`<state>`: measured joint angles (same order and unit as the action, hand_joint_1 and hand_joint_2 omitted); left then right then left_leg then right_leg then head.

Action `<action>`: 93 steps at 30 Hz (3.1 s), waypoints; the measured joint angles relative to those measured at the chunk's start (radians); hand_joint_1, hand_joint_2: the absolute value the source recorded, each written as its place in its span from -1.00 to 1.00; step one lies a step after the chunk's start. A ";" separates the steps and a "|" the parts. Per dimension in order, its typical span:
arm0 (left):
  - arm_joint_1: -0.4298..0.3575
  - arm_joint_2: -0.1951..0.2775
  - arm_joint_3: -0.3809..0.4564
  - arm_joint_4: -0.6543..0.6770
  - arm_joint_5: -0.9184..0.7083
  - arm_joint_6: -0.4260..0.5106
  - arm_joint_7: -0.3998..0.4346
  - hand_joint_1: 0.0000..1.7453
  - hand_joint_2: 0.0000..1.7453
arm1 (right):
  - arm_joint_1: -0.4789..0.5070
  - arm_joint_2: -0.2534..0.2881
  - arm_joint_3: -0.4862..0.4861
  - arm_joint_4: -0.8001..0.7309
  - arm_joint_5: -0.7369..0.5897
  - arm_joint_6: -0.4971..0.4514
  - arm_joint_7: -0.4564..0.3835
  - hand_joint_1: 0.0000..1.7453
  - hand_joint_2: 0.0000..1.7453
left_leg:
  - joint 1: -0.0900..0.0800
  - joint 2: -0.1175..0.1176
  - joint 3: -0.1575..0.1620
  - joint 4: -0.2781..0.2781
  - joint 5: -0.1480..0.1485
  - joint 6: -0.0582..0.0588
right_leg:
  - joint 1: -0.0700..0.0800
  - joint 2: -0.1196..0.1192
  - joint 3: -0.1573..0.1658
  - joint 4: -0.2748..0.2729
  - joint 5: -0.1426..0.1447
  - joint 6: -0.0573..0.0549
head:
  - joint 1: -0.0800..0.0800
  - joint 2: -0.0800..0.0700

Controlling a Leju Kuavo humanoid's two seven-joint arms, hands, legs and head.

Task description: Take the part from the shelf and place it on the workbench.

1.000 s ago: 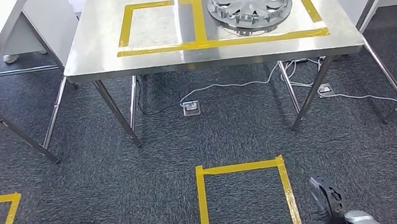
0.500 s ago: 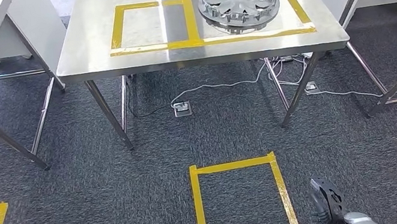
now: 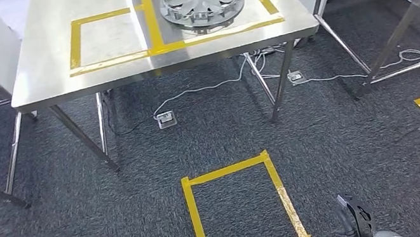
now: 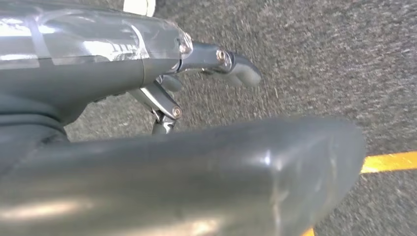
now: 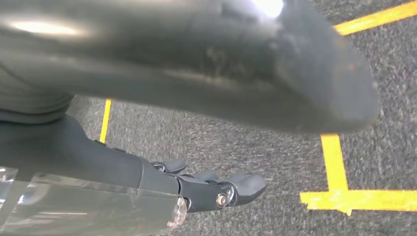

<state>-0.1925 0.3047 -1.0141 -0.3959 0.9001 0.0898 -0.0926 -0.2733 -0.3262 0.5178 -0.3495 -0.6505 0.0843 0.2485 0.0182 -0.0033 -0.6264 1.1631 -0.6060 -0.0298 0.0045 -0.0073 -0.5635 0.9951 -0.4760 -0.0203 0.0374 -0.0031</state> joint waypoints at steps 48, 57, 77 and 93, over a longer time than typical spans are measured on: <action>0.029 0.007 -0.026 0.015 0.047 -0.028 0.053 -1.00 -1.00 | 0.007 -0.080 0.172 -0.059 -0.083 -0.058 0.018 -1.00 -1.00 | 0.000 0.027 0.061 -0.130 0.082 0.040 | -0.012 0.015 -0.161 0.278 -0.117 0.063 | -0.011 0.000; 0.005 0.016 -0.036 -0.002 0.005 0.001 0.029 -1.00 -1.00 | 0.035 -0.077 0.186 -0.071 -0.201 -0.030 -0.047 -1.00 -1.00 | -0.001 0.124 0.099 -0.140 0.050 0.004 | 0.007 -0.041 -0.042 0.025 0.009 0.021 | 0.008 0.000; -0.061 0.110 -0.053 -0.114 -0.132 0.047 0.114 -1.00 -1.00 | 0.059 0.024 0.208 0.007 -0.309 -0.029 -0.093 -1.00 -1.00 | 0.000 0.010 0.059 -0.128 0.086 0.029 | -0.006 0.032 -0.123 0.212 -0.094 0.049 | -0.012 0.000; -0.142 0.070 -0.049 -0.135 -0.250 -0.004 0.127 -1.00 -1.00 | 0.080 0.026 0.207 0.024 -0.366 -0.014 -0.110 -1.00 -1.00 | -0.001 -0.012 -0.003 0.069 -0.046 -0.007 | 0.006 0.011 -0.021 -0.008 0.022 -0.013 | -0.013 0.000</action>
<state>-0.3340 0.3745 -1.0632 -0.5312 0.6500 0.0861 0.0341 -0.1929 -0.2999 0.7253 -0.3257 -1.0164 0.0701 0.1385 0.0174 -0.0155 -0.6293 1.2317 -0.6523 -0.0370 0.0108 0.0041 -0.5843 0.9875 -0.4536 -0.0330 0.0246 -0.0031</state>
